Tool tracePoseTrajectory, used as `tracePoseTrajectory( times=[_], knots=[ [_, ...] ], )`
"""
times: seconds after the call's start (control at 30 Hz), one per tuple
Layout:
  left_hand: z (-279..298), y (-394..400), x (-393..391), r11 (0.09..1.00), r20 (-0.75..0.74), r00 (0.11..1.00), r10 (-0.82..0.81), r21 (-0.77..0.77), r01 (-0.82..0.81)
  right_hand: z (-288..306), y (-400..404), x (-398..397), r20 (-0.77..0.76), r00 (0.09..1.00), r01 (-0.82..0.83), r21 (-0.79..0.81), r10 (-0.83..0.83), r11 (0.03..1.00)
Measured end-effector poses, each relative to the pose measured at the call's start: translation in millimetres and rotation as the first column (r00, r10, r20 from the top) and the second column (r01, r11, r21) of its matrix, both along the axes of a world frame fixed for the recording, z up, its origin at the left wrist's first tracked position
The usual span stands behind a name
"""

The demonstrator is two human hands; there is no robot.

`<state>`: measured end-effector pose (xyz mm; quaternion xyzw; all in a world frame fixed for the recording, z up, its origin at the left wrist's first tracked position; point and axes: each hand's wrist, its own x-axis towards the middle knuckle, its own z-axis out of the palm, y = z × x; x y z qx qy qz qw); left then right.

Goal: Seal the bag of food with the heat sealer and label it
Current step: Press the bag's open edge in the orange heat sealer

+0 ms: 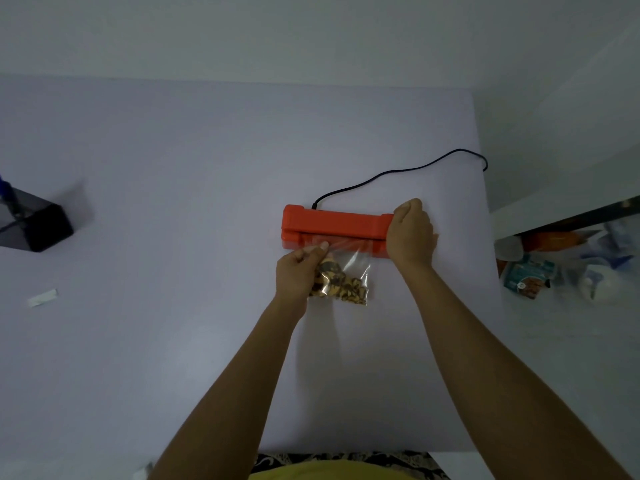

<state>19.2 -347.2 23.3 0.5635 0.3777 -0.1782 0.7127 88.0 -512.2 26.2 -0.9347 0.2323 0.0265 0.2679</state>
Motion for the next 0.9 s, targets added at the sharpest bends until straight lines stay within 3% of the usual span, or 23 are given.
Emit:
tracePoseTrajectory(
  times=[0.43,0.67,0.9],
  knots=[
    [-10.6,8.6,-4.6,0.991,0.086,0.988,-0.125,-0.043,0.129,-1.9,-1.4,0.4,0.015,1.0,-0.003,0.004,0.003,1.0],
    [-15.0,6.1,-2.4,0.992,0.099,0.989,-0.111,-0.046,0.116,3.7,-1.8,1.1,0.014,1.0,-0.017,0.007,0.016,1.0],
    [-18.4,5.6,-2.8,0.994,0.086,0.993,-0.079,-0.072,0.085,15.5,-14.3,-6.1,0.016,0.99,-0.14,0.299,0.142,0.944]
  ],
)
